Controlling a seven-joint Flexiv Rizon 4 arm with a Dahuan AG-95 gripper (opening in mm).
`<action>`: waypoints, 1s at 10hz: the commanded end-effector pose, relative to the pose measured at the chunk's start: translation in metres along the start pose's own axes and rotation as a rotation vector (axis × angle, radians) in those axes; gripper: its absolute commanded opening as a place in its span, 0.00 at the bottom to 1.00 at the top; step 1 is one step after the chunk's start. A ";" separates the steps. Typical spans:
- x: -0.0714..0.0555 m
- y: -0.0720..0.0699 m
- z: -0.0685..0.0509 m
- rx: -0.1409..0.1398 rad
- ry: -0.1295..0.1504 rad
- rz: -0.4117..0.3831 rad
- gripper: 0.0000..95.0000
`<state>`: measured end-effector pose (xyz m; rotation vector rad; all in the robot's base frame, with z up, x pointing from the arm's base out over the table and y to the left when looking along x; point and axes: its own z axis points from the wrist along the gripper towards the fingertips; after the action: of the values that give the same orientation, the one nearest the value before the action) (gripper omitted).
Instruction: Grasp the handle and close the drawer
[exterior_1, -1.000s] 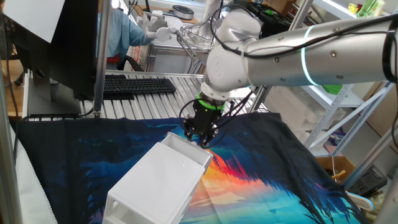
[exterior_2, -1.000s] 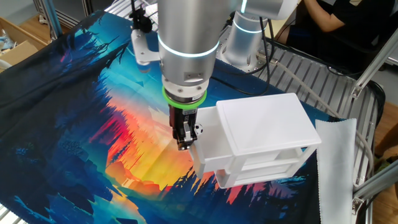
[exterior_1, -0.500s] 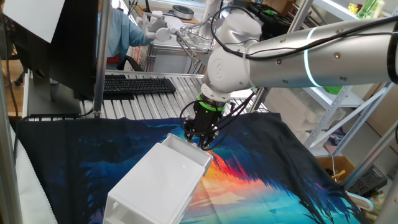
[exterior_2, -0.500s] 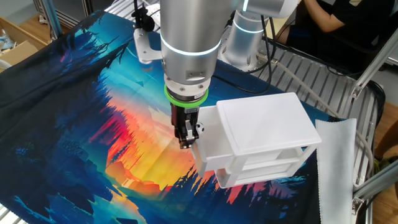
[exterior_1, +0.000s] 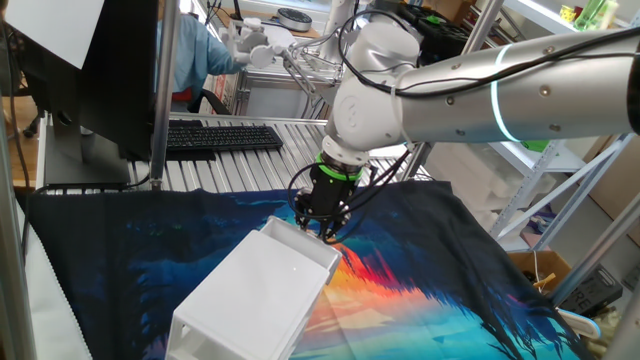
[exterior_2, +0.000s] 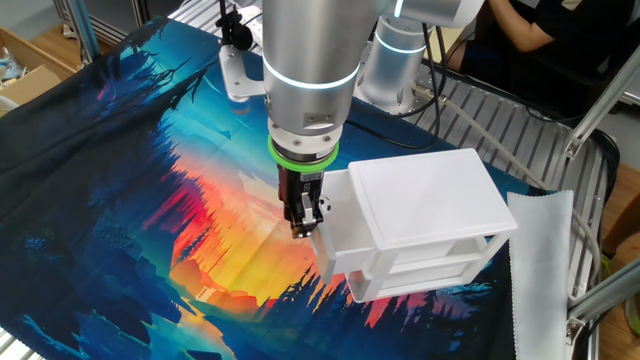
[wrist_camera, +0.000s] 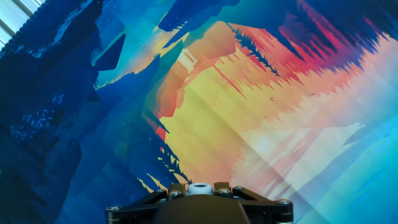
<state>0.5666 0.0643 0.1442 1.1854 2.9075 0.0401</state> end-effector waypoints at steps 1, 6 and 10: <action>0.002 0.000 0.000 0.001 0.000 0.000 0.00; 0.008 -0.002 0.001 0.001 0.005 -0.001 0.00; 0.008 -0.003 -0.002 0.000 0.007 -0.001 0.00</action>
<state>0.5576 0.0680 0.1456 1.1870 2.9141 0.0444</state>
